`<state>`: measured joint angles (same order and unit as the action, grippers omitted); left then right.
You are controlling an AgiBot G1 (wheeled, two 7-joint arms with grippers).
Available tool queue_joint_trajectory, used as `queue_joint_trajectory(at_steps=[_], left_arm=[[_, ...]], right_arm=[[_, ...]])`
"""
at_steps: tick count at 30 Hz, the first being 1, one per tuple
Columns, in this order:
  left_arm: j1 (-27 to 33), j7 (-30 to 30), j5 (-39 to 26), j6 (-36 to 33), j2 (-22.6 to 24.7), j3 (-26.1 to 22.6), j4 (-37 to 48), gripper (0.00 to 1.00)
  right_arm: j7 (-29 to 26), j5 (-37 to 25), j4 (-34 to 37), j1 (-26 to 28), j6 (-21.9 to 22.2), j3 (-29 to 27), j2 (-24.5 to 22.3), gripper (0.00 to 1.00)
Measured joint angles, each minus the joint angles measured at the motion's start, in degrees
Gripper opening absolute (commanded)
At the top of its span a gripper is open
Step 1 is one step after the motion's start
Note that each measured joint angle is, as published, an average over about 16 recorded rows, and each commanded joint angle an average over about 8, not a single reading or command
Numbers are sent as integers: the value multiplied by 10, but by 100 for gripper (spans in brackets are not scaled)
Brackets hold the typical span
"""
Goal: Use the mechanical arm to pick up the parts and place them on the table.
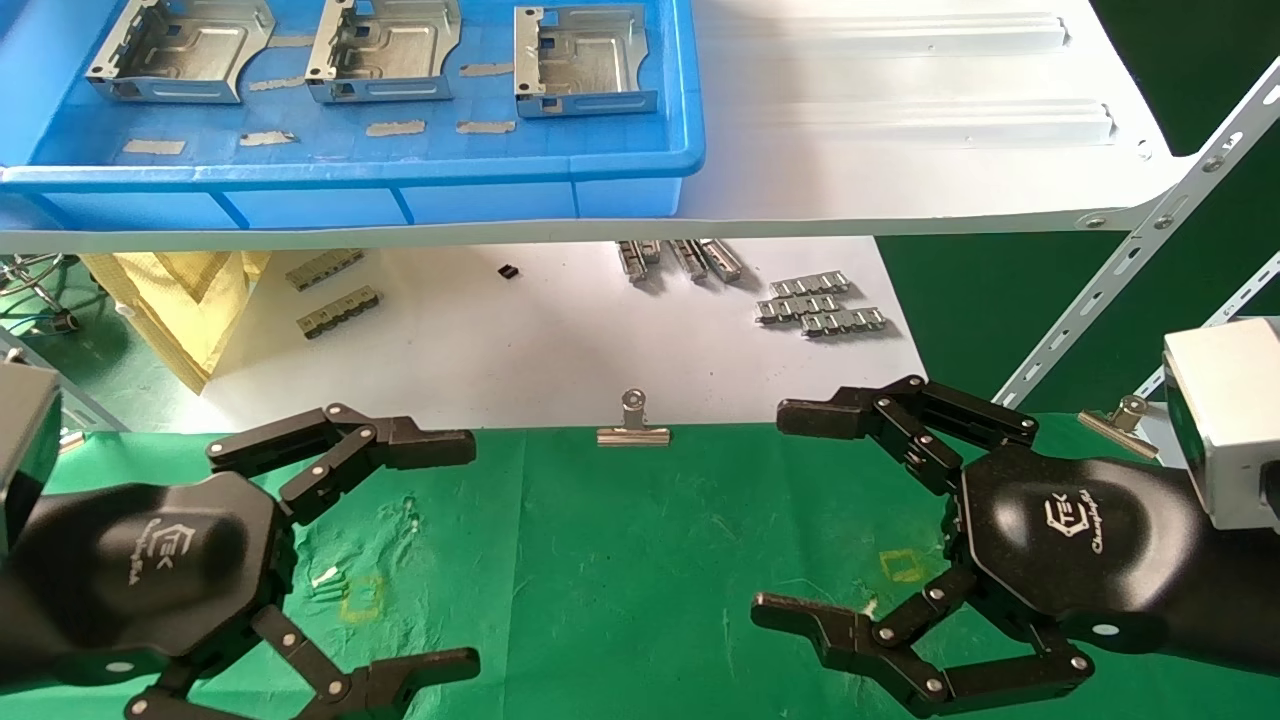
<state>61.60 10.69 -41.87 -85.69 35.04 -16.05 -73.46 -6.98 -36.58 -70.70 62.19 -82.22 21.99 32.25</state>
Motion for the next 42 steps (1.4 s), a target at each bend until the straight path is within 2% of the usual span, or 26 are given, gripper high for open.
queue_joint_trajectory(at_steps=[42], left_arm=[[0, 0, 0, 0, 0, 0, 0, 100]], right_arm=[[0, 0, 0, 0, 0, 0, 0, 0]])
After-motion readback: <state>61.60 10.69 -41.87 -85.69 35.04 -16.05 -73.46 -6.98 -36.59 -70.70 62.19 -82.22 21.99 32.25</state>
